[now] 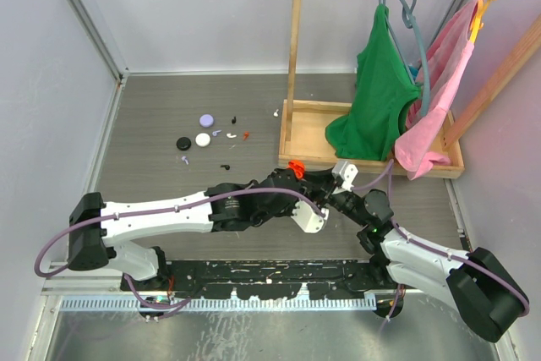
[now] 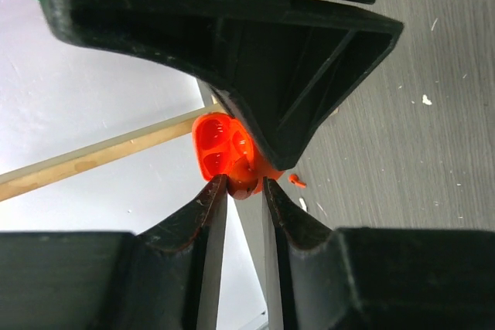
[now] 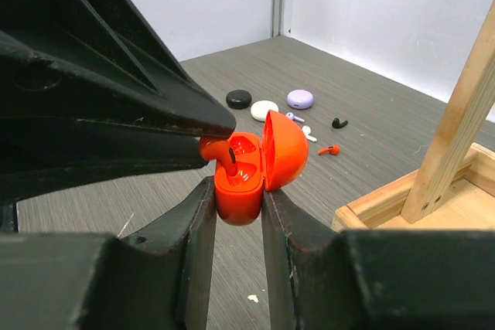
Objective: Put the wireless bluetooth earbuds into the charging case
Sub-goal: Place the earbud in the charging case, then adjust the earbud with the charging case.
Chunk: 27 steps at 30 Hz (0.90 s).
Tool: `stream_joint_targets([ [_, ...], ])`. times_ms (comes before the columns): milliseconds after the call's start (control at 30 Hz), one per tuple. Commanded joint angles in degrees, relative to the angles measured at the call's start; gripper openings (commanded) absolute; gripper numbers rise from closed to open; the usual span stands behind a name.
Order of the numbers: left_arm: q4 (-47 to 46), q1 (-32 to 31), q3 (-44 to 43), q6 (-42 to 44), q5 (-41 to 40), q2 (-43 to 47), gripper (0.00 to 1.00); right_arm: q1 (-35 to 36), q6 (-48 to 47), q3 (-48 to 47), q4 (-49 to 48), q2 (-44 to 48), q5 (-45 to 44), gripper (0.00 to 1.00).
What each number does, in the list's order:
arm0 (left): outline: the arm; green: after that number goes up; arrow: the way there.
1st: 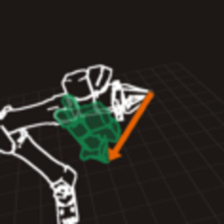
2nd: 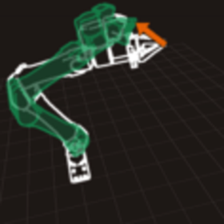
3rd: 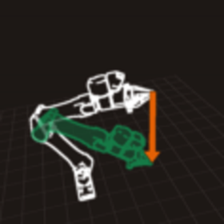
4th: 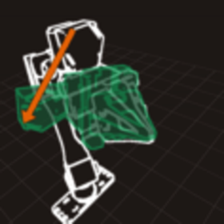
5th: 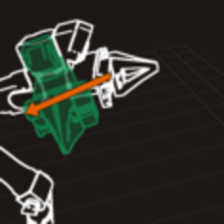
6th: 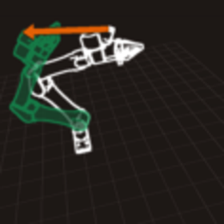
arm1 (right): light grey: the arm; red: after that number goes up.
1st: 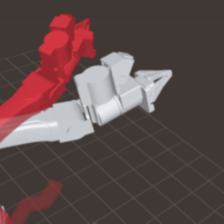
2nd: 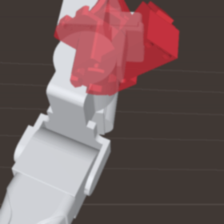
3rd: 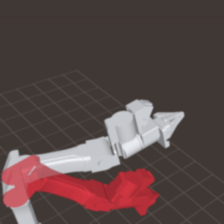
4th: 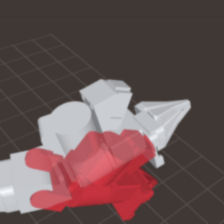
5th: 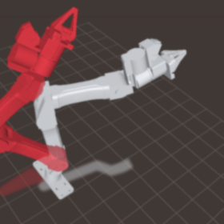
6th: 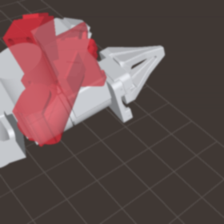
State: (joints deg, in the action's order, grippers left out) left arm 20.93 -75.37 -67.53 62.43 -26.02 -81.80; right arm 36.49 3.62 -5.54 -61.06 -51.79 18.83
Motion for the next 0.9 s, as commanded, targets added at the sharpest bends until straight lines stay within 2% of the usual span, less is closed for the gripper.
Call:
stream_joint_targets([
  [0,3.22,0.11,-1.97,-3.01,2.27,0.73,0.29,0.16,0.42,-0.84,-6.17,0.38,-0.37,0.03],
  [267,1.73,1.44,-1.99,-9.35,4.76,3.41,0.50,0.16,0.26,-0.68,-6.13,0.20,-1.19,0.03],
  [467,-3.00,3.59,0.36,-20.80,9.93,8.54,0.66,0.15,0.16,-0.63,-5.67,-0.05,-2.55,0.03],
  [733,-6.40,9.60,3.54,-42.43,18.26,13.36,0.72,0.10,0.04,-0.65,-5.98,-0.66,-2.75,0.03],
  [867,-9.87,16.11,5.42,-55.38,28.91,15.14,0.73,0.16,0.15,-0.70,-6.22,-1.03,-2.53,0.03],
])
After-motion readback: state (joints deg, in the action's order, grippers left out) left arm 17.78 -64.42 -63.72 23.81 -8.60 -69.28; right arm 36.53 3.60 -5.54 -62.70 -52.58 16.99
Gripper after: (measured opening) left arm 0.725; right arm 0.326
